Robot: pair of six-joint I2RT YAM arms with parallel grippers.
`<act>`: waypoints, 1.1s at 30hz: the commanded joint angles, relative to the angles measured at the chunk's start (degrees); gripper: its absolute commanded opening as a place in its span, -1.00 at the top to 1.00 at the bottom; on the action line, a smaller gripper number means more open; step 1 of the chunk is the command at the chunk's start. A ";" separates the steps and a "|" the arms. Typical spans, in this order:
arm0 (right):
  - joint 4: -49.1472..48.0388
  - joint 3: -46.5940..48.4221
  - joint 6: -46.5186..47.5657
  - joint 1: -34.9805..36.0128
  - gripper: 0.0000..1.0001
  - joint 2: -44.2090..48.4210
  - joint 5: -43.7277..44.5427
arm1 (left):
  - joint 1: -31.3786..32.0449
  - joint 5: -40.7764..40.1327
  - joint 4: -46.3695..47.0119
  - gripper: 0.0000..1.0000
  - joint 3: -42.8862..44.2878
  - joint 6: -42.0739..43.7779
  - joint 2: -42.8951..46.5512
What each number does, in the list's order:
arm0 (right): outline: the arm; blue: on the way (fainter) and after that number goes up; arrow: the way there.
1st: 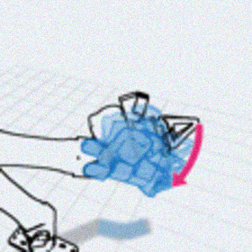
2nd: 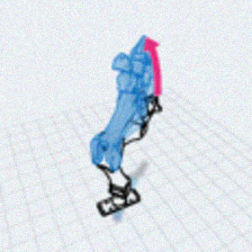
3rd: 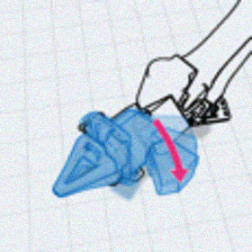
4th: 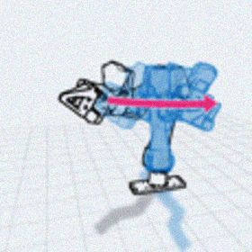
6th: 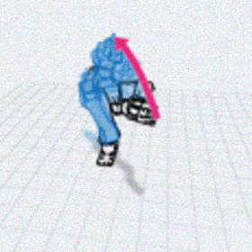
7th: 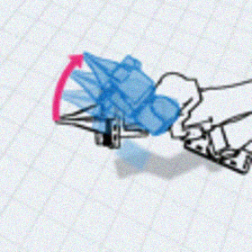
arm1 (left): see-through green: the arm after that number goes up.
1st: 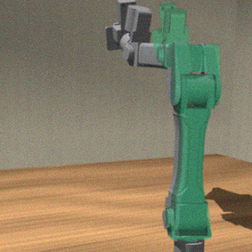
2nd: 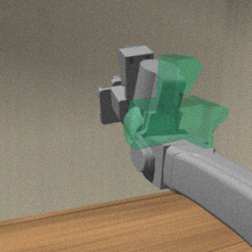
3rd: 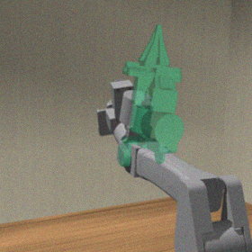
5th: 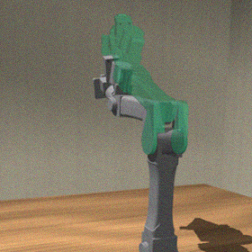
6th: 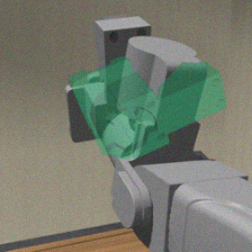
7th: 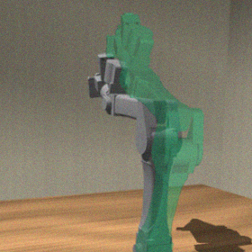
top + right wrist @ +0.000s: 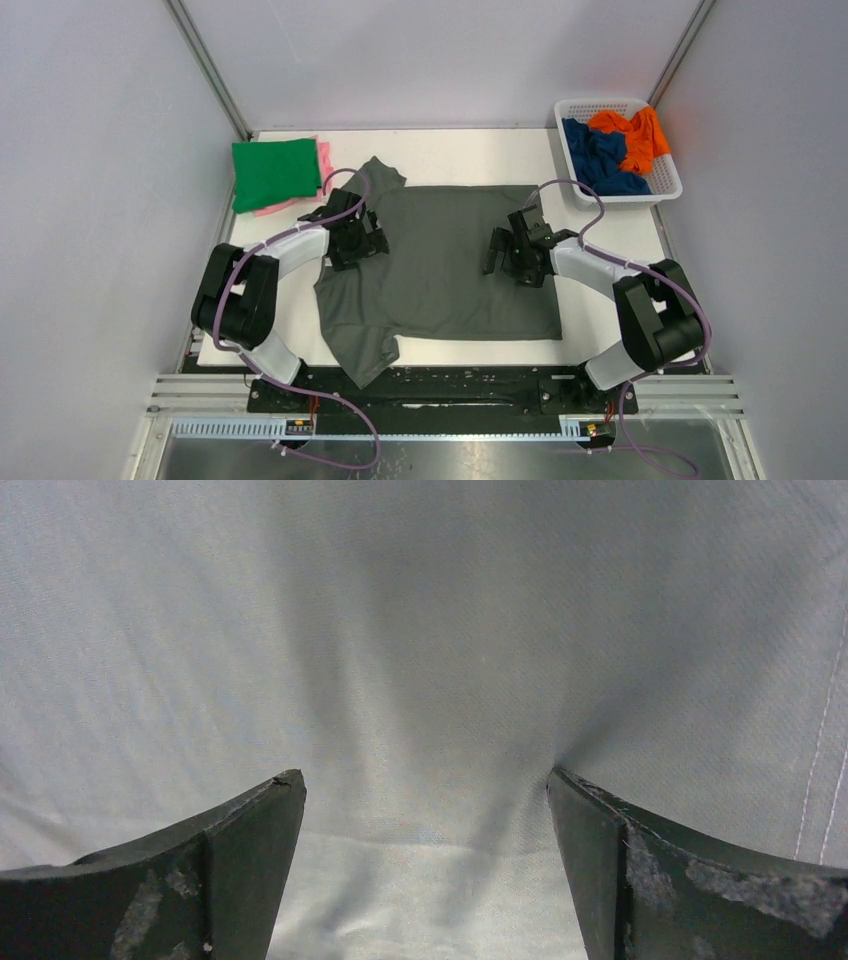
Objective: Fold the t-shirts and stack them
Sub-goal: Flatten out the tshirt, then grab the side of the flattened tshirt closest away from the robot with both arms
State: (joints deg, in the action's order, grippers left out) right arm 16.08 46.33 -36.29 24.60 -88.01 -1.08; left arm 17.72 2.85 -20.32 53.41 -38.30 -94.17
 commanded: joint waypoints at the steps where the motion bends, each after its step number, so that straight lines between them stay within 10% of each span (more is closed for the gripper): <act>1: -0.37 4.04 0.72 -0.30 -0.99 -3.84 2.64 | -1.56 -0.02 0.44 -0.98 3.52 -0.74 -7.45; 16: -1.81 13.47 1.15 -7.02 -0.99 -9.26 0.36 | -3.99 -1.26 -5.85 -0.98 17.65 2.46 -9.59; 33: -2.43 -16.85 -7.40 -7.01 -0.99 40.59 19.20 | 21.77 -15.88 -24.97 -0.76 -21.46 -19.57 40.51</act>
State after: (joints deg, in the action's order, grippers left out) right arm 16.05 33.36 -40.16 17.58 -54.72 12.80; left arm 34.72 -11.86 -37.58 39.68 -47.83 -60.18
